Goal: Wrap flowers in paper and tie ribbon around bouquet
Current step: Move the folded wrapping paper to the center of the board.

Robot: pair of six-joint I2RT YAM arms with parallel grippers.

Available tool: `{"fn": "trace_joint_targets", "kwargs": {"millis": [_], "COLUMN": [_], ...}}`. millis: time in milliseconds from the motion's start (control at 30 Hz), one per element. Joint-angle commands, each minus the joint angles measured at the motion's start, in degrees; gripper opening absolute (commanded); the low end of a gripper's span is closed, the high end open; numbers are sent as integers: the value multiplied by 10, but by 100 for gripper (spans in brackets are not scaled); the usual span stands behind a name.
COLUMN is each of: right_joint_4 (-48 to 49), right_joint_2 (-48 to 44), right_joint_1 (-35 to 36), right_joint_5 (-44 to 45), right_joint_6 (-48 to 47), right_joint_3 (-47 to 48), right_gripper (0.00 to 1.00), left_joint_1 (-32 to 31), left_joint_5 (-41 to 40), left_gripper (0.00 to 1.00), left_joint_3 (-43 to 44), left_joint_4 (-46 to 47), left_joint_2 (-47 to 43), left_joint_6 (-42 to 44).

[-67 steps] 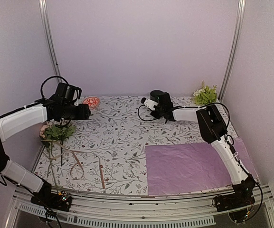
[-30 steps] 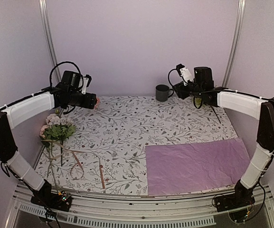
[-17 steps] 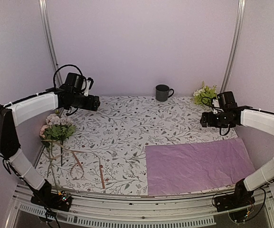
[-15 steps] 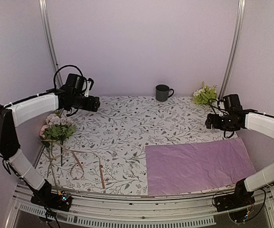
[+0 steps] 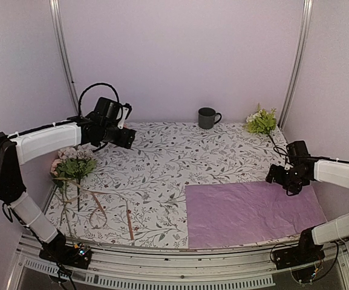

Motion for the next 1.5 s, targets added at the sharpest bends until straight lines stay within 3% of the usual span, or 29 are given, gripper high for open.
{"fn": "trace_joint_targets", "kwargs": {"millis": [0, 267, 400, 700, 867, 1033, 1133, 1267, 1467], "right_joint_4": [7, 63, 86, 63, 80, 57, 8, -15, -38], "right_joint_2": [23, 115, 183, 352, 451, 535, 535, 451, 310], "right_joint_1": [-1, 16, 79, 242, 248, 248, 242, 206, 115], "right_joint_5": [-7, -66, -95, -184, -285, -306, -300, -309, -261], "right_joint_6": [73, 84, 64, -29, -78, -129, -171, -184, -132], "right_joint_3": [-27, -25, 18, 214, 354, 529, 614, 583, 357], "right_gripper": [95, 87, 86, 84, 81, 78, 79, 79, 77], "left_joint_1": [-27, -45, -58, -113, -121, -121, -121, -121, -120], "left_joint_5": [-7, 17, 85, 158, 174, 158, 165, 159, 129], "left_gripper": [83, 83, 81, 79, 77, 77, 77, 77, 76], "left_joint_3": [1, 2, -5, 21, 20, 22, 30, 36, 59], "left_joint_4": [6, 4, 13, -32, -31, -42, -50, -63, -101], "left_joint_2": [12, 25, 32, 101, 95, 117, 135, 152, 186], "left_joint_6": [30, 35, 42, 65, 61, 58, 54, 49, 32]}}
